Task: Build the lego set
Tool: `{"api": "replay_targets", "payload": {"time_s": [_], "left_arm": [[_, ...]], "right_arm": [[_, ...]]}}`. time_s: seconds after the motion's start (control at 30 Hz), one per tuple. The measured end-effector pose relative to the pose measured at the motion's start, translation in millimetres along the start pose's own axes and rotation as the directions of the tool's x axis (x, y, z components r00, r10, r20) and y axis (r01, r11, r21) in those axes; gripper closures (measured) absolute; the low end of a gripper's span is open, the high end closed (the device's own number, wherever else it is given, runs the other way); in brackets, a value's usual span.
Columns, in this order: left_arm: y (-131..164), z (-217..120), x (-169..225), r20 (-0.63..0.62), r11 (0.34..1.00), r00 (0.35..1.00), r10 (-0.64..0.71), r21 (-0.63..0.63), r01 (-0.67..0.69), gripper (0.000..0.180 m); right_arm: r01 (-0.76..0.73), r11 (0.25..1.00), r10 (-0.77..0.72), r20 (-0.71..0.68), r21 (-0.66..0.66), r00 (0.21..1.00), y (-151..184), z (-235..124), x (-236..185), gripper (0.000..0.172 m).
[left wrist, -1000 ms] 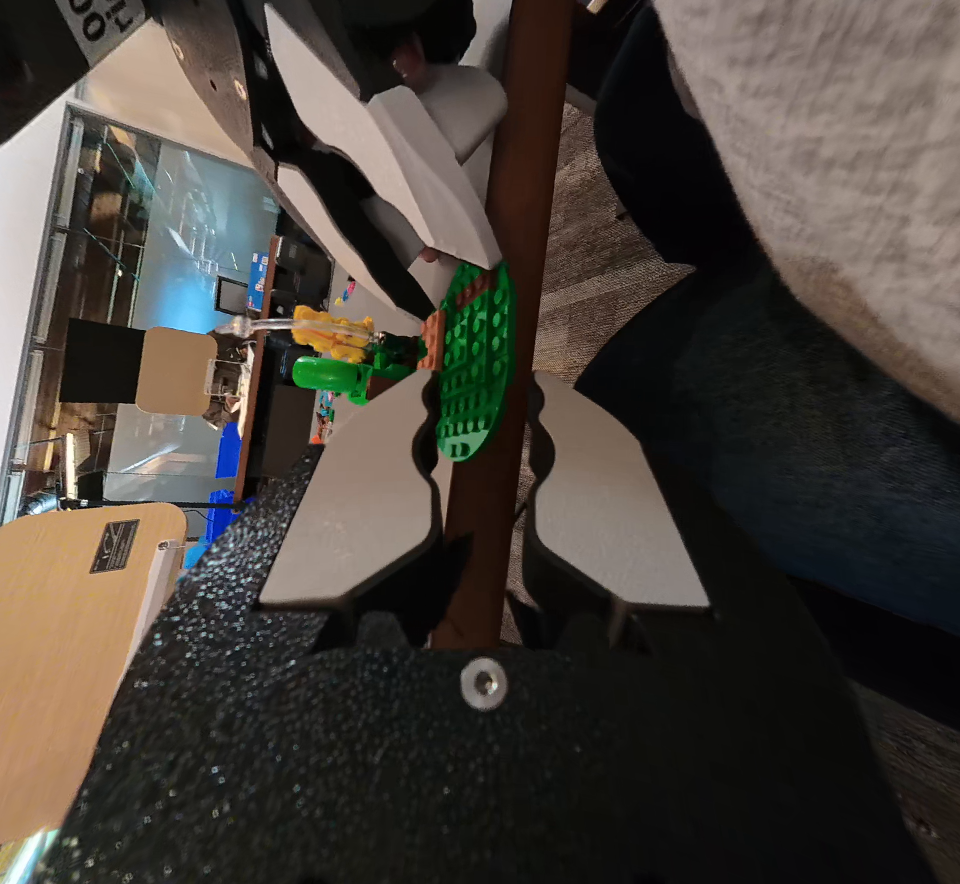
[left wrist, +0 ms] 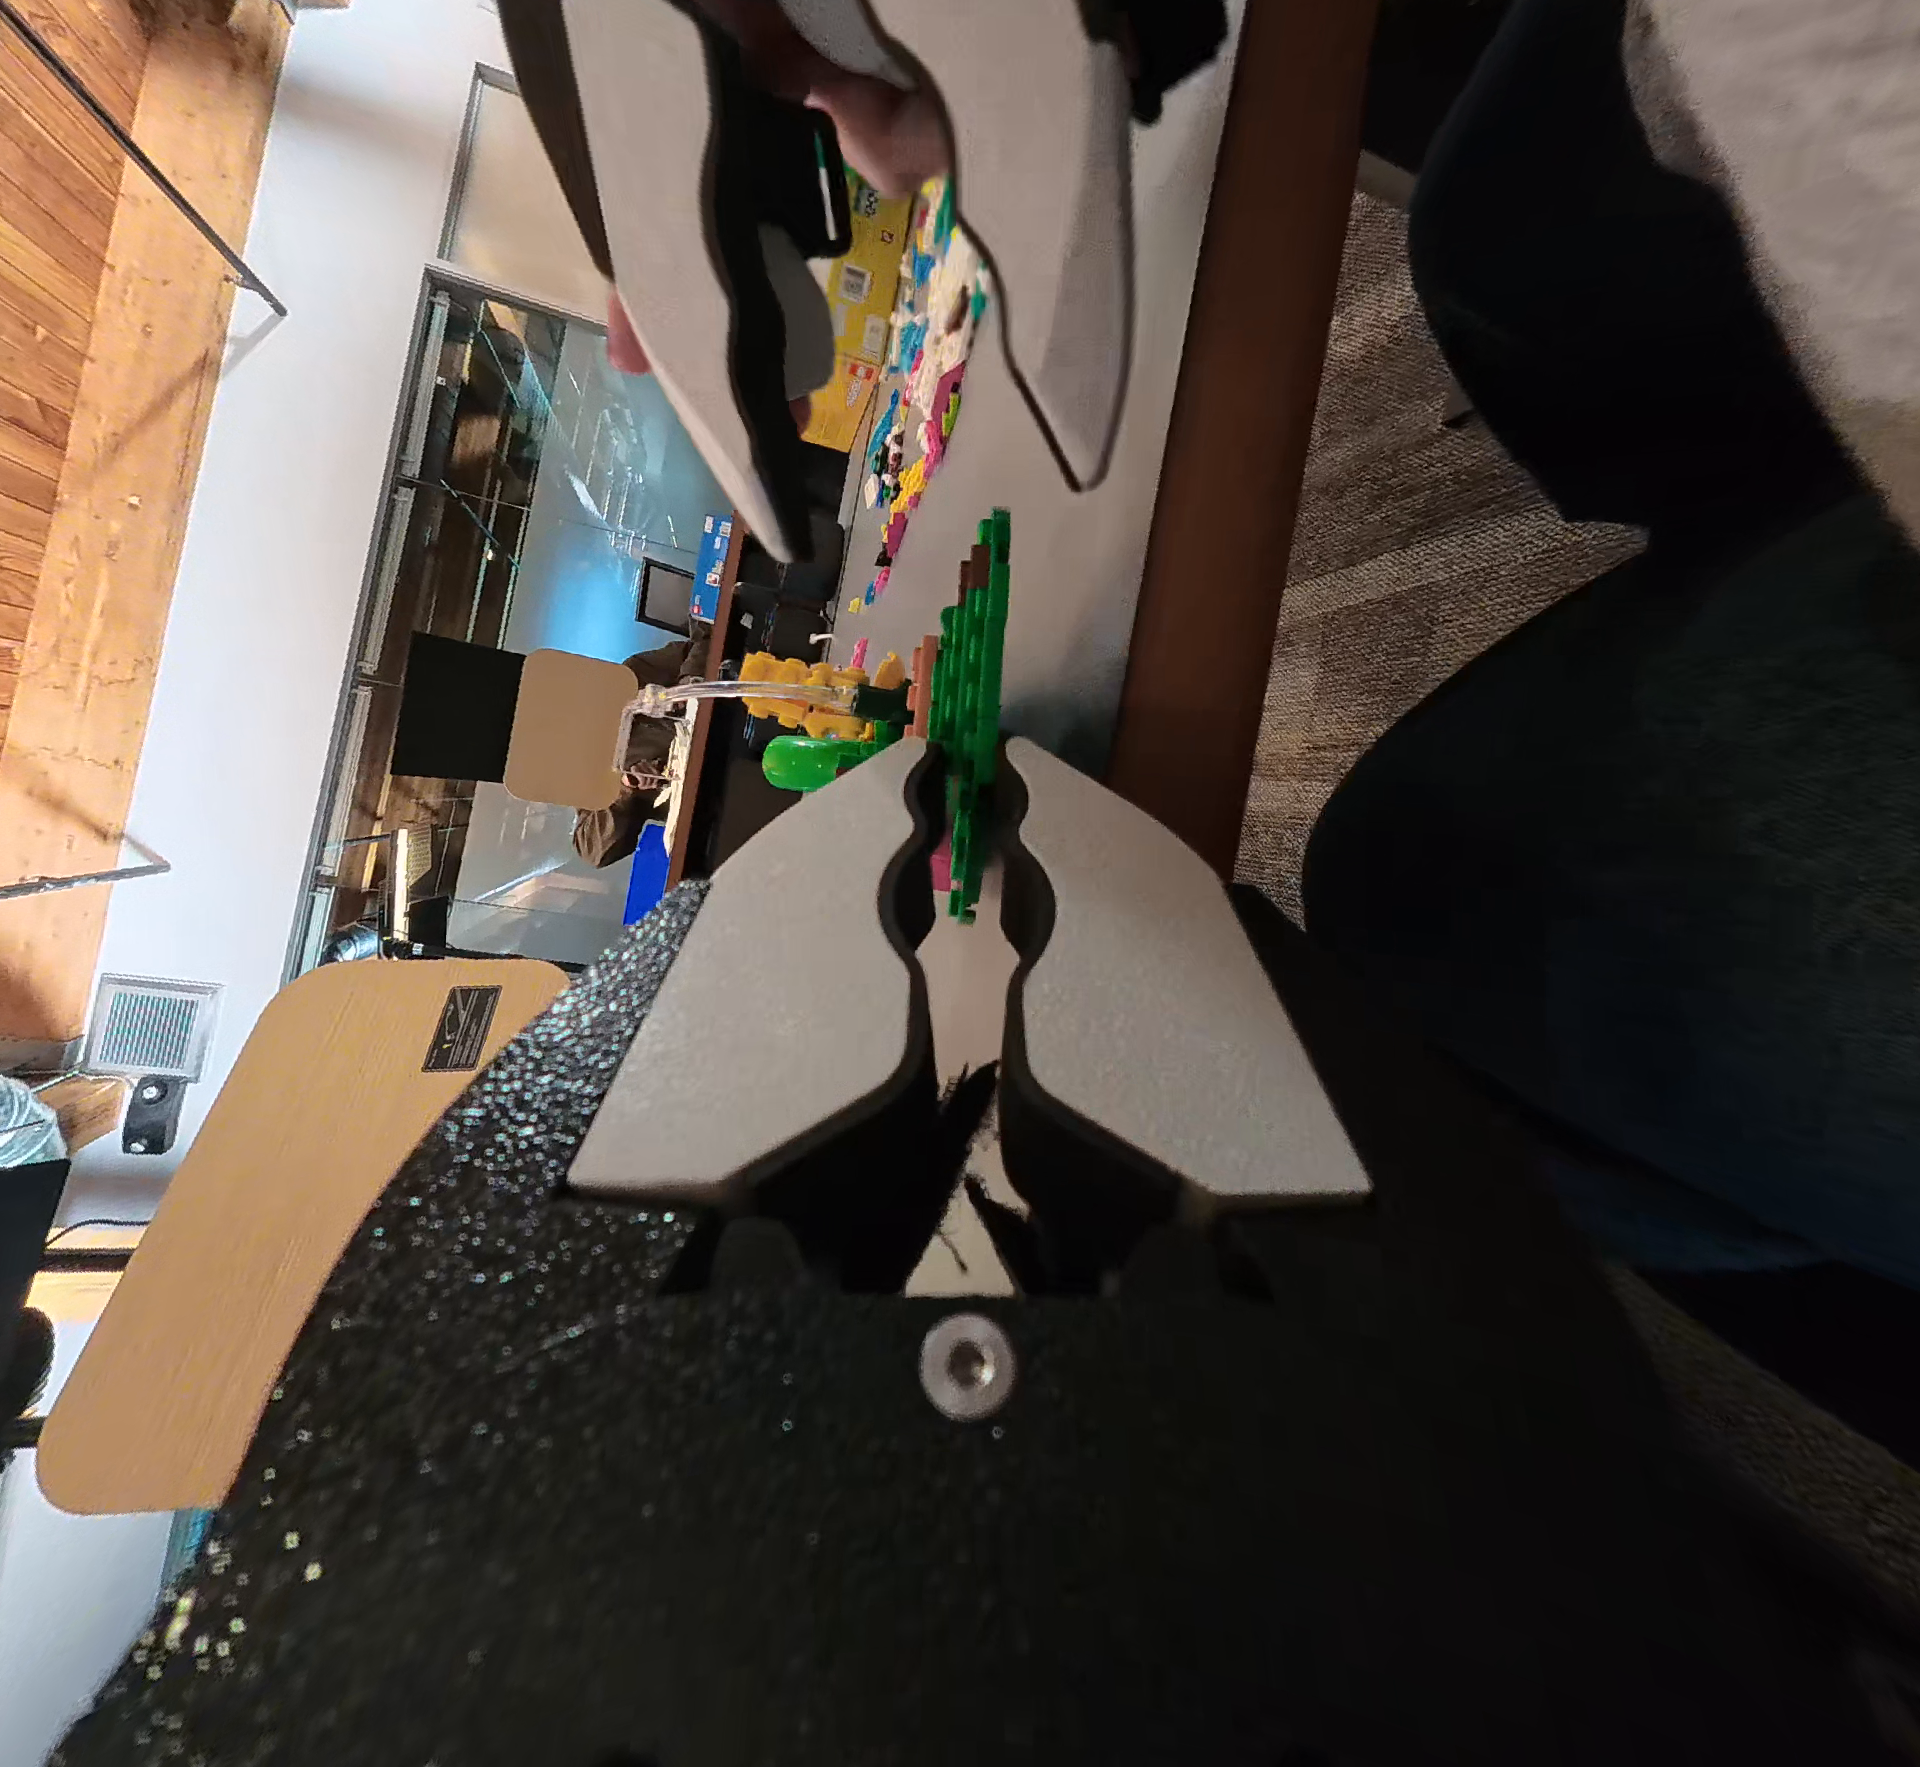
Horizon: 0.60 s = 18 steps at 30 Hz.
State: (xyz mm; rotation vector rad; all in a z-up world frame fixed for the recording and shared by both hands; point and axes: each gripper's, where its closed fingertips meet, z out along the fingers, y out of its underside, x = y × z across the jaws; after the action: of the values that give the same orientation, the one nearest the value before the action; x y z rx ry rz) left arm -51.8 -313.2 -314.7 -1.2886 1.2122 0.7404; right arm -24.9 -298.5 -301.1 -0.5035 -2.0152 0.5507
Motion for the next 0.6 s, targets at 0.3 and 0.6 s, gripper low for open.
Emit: {"api": "replay_targets", "payload": {"time_s": [0.3,0.6], "left_arm": [[1.1,3.8,-5.3,-0.013,0.999,0.999,-0.044,-0.002,0.044,0.172],[-0.7,5.1,-8.4,-0.005,0.999,0.999,-0.033,0.013,0.033,0.172]], "right_arm": [[0.192,0.981,-0.193,-0.011,-0.031,0.981,2.5,27.7,-0.1,0.111],[0.275,0.958,-0.276,-0.006,-0.080,0.961,8.5,40.2,7.5,0.122]]}}
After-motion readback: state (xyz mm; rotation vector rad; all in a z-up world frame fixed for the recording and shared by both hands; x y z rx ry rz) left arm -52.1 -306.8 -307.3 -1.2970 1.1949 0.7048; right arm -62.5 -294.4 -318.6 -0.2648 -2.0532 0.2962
